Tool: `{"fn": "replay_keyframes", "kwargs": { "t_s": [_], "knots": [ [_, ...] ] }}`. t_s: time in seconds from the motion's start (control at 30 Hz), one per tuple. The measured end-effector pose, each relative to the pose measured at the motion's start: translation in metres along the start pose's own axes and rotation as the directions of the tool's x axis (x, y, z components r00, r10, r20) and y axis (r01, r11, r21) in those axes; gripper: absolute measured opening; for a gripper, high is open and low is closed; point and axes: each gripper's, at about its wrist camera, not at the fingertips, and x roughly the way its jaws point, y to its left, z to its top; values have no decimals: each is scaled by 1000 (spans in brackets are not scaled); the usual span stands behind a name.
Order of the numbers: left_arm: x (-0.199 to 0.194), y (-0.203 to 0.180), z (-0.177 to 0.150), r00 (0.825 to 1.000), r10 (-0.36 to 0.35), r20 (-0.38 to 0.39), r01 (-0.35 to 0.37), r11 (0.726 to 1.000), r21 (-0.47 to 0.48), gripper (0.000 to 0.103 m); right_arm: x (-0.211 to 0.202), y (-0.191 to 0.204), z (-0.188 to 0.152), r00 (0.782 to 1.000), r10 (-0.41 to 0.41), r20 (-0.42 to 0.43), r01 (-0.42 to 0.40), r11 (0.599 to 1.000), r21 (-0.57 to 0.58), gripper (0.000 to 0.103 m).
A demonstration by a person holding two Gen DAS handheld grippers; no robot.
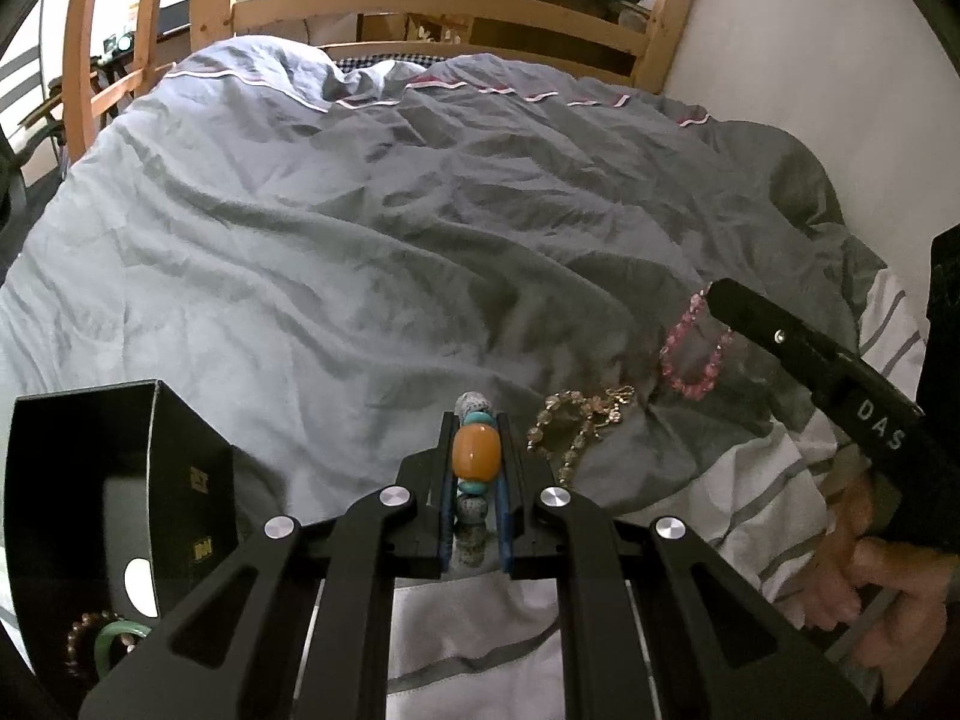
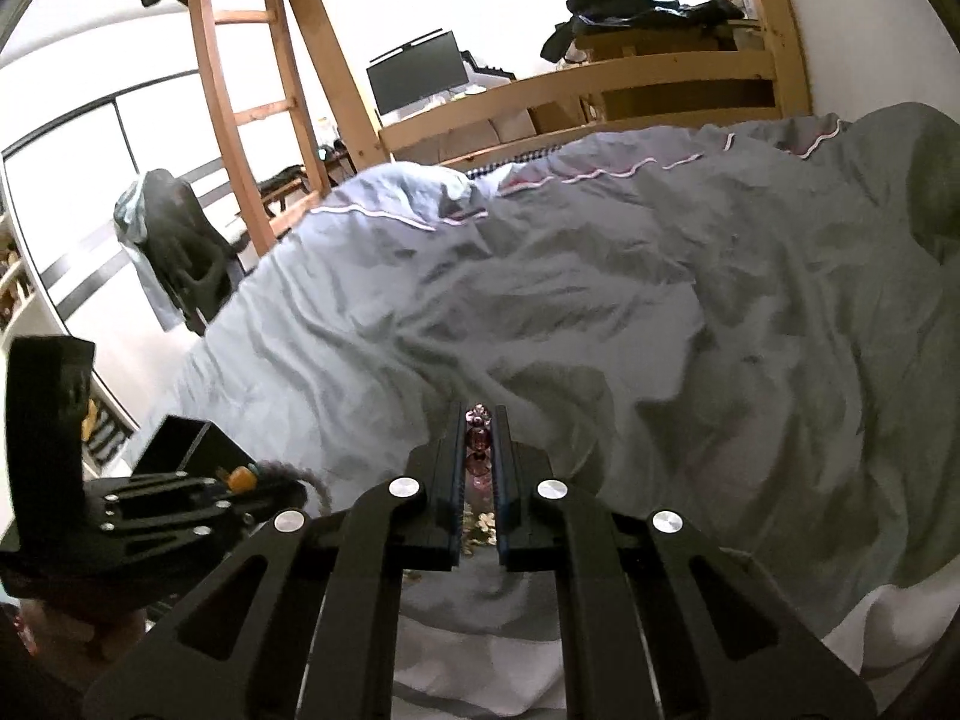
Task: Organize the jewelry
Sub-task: 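Grasp the white bead bracelet with the left tool while the right tool grasps the pink bead bracelet, then carry both bracelets to the black box and release them from both tools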
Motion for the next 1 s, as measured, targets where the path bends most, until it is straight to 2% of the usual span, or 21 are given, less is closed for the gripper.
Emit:
{"fn": "replay_keyframes", "kwargs": {
  "t_s": [0.27, 0.57, 0.87, 1.0],
  "knots": [
    [-25, -2, -1, 999, -11, 32, 11, 1000, 8, 10, -23, 19, 5, 999, 37, 25, -36, 999, -26, 8],
    [-74, 5, -10, 996, -21, 87, 22, 1000, -13, 10, -58, 46, 5, 994, 101, 31, -100, 994, -45, 8],
    [-119, 29, -22, 992, -19, 129, 27, 998, -58, 10, -79, 87, 2, 986, 165, 25, -163, 984, -73, 8],
    [-133, 43, -24, 991, 10, 133, 0, 997, -79, 10, -77, 105, 0, 983, 185, 7, -184, 979, -87, 8]
  ]
}}
